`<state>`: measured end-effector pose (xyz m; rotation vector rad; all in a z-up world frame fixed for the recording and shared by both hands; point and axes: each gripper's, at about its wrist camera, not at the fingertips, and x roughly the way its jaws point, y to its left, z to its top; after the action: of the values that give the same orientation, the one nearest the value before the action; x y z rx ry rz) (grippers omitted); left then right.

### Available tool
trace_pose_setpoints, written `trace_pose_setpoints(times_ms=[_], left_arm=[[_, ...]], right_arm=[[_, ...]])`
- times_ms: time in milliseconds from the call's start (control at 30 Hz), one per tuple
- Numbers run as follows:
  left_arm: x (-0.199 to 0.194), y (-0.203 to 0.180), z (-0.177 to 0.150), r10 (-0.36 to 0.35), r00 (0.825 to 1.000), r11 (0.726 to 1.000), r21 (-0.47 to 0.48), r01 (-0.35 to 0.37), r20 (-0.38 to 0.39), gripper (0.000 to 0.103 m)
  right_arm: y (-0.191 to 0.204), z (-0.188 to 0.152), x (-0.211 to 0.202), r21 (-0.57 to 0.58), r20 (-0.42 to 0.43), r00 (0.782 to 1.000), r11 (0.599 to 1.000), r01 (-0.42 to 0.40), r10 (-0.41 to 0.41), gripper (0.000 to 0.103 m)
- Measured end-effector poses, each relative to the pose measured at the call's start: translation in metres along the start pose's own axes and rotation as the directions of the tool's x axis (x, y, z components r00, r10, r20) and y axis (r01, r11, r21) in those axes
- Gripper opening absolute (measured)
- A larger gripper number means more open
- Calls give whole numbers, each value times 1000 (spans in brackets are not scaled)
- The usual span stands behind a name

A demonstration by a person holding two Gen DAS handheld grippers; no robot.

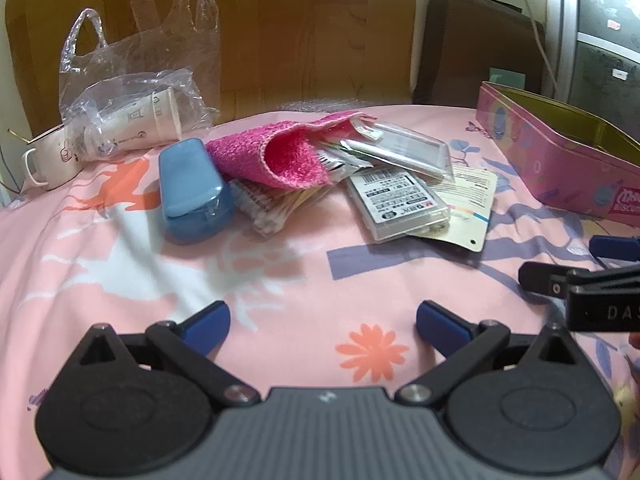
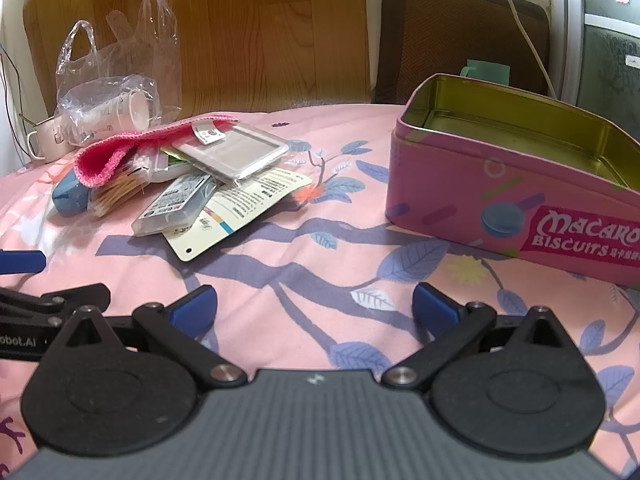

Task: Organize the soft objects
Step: 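Reach the right gripper toward the pink towel on the pile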

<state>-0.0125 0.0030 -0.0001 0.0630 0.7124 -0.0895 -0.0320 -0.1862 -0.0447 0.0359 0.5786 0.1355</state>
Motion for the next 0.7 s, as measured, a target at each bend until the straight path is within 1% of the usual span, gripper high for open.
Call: trace_pose_setpoints(times_ms=[167,200,233,267,333,367,433,500,533,567,633,700], left_arm=[[-5,4,0,-26,999,1000,3,26,24,103],[-8,7,0,-22,999,1000,2,22,40,103],[-10,10,1,1,998,1000,9,-1,62,103],[-11,14,3,24,997,1000,17,-25,77,103],[-13,24,7,60,993,998,14,-62,103,103],[-13,31,8,73,991,997,4,-74,111,103],[-13,45,9,80,989,997,-32,-77,125,102],[-9,59,6,81,989,993,-96,-70,120,98],[-7,66,7,55,992,990,-137,-39,110,98],[-6,72,8,40,992,986,-167,-20,120,98],[-7,75,8,39,989,982,-187,-12,140,96],[-8,78,7,29,987,980,-198,3,156,96]], right_arm=[[-3,0,-1,19,11,1000,1000,-14,14,103],[-3,0,-2,24,15,1000,999,-21,21,103],[-5,-1,-3,31,20,999,999,-32,31,103],[-6,-1,-5,39,29,999,998,-42,41,101],[-6,2,-9,43,57,997,997,-62,60,77],[-6,6,-10,42,67,994,995,-86,83,73],[-1,18,-10,39,88,986,989,-145,141,55],[7,32,-10,30,116,977,982,-185,181,47],[12,40,-9,23,128,972,979,-202,197,46],[21,51,-6,8,135,965,974,-228,225,46],[37,68,-1,-24,141,951,961,-274,275,47],[61,83,7,-88,130,937,945,-315,325,47]])
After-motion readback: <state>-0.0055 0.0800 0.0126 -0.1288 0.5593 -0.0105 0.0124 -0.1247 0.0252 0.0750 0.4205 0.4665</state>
